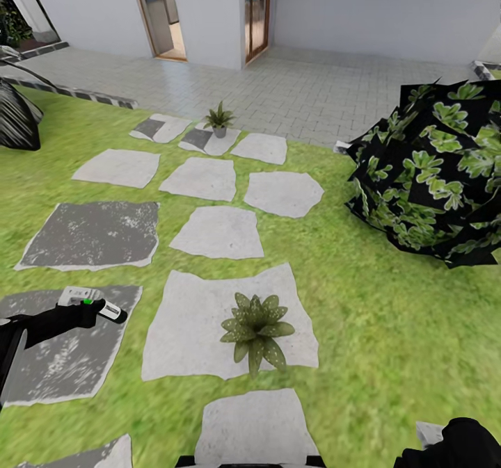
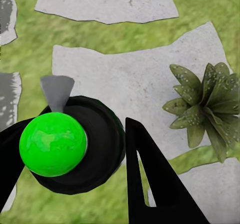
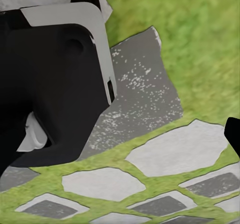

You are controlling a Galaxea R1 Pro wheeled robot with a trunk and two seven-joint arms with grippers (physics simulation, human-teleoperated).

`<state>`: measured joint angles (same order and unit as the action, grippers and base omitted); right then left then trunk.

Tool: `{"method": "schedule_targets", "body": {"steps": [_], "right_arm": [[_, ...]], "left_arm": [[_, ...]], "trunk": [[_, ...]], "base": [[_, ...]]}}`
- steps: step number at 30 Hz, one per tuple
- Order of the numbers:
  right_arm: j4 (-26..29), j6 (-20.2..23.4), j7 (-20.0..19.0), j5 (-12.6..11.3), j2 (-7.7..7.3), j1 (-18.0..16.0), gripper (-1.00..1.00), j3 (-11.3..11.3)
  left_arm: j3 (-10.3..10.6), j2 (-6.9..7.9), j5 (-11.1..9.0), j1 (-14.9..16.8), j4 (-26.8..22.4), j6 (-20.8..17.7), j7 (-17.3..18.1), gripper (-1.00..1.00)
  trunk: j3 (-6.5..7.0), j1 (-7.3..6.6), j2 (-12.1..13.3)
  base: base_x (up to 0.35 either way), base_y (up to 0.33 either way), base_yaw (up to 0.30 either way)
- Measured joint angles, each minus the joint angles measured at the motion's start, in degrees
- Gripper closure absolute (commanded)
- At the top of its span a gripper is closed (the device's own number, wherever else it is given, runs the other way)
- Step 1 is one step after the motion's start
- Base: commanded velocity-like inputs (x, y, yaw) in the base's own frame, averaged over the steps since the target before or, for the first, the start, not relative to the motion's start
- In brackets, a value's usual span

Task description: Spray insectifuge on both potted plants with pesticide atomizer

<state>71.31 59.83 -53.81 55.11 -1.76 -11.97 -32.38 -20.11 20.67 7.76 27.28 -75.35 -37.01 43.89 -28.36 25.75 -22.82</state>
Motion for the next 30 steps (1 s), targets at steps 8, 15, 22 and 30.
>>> {"method": "schedule_targets", "body": {"steps": [8,15,22,30], "right_arm": [[0.0,0.0,0.0,0.0,0.0,0.0,-1.0,0.0],[0.0,0.0,0.0,0.0,0.0,0.0,-1.0,0.0],[0.0,0.0,0.0,0.0,0.0,0.0,-1.0,0.0],[0.0,0.0,0.0,0.0,0.0,0.0,-1.0,0.0]], "left_arm": [[0.0,0.0,0.0,0.0,0.0,0.0,0.0,1.0],[0.0,0.0,0.0,0.0,0.0,0.0,0.0,1.0],[0.0,0.0,0.0,0.0,0.0,0.0,0.0,1.0],[0.0,0.0,0.0,0.0,0.0,0.0,0.0,1.0]], "trunk": [[0.74,0.0,0.0],[1.39,0.0,0.0],[2.03,0.0,0.0],[2.77,0.0,0.0]], "base": [[0.0,0.0,0.0],[0.0,0.0,0.0],[0.0,0.0,0.0],[0.0,0.0,0.0]]}}
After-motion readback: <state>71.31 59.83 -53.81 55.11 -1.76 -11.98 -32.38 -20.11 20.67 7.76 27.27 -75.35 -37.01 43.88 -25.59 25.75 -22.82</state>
